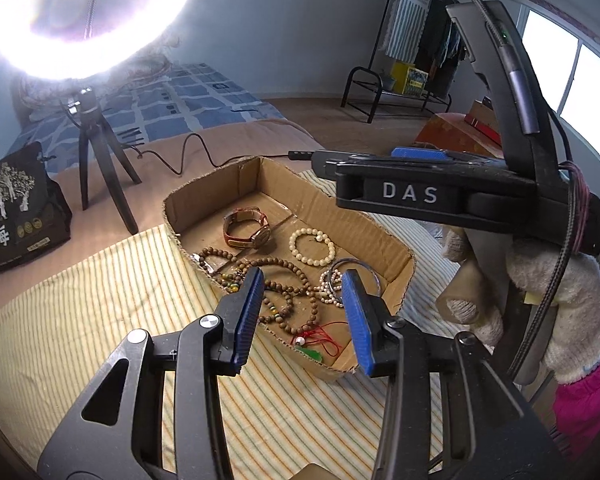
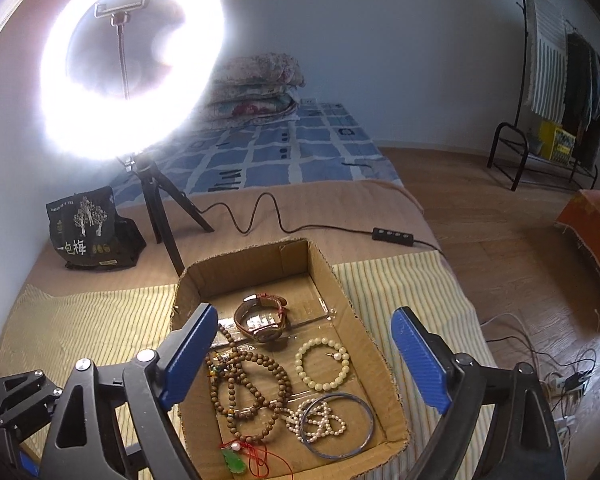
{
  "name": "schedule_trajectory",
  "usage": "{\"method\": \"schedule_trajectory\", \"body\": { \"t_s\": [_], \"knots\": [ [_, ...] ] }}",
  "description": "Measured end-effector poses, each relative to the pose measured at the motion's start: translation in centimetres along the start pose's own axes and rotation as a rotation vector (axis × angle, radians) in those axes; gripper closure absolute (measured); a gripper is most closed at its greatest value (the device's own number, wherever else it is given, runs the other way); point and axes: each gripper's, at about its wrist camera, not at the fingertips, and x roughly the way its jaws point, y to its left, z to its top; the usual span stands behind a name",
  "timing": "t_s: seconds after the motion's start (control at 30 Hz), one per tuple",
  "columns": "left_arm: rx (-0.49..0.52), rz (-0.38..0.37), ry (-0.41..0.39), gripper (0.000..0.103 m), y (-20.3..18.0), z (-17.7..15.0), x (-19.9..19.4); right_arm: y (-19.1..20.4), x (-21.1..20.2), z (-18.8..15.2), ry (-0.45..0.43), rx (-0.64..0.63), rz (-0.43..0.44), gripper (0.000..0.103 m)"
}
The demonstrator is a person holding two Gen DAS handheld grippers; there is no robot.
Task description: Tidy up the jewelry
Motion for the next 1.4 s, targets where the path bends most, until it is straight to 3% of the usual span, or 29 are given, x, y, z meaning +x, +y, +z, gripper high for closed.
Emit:
{"method": "schedule_trajectory", "body": {
  "t_s": [0.43,0.5,0.57,0.83,0.97,1.4],
  "knots": [
    [0.024,0.043,-0.07,0.062,0.8,-0.2,-6.4,1.9,-6.1,0.0,-0.08,-0.028,-0.025,0.006],
    [0.028,0.049,-0.084,0.056,0.8,-0.4,-7.4,2.3,-7.2,-0.1,-0.091,-0.034,-0.026,0.006],
    [0.03,0.054,-0.103,0.042,0.9,-0.7,-8.5,2.9,-8.3,-0.3,-0.106,-0.044,-0.034,0.0],
    [0.038,0.088,-0.134,0.041,1.5,-2.3,-12.3,4.3,-11.9,-1.5,-0.156,-0.057,-0.045,0.0],
    [0.035,0.112,-0.155,0.028,2.0,-3.1,-14.0,5.0,-13.5,-2.1,-0.187,-0.06,-0.049,0.0],
    [0.043,0.181,-0.198,0.005,2.5,-3.7,-16.5,6.4,-15.0,-3.3,-0.22,-0.074,-0.057,0.0]
  ]
}}
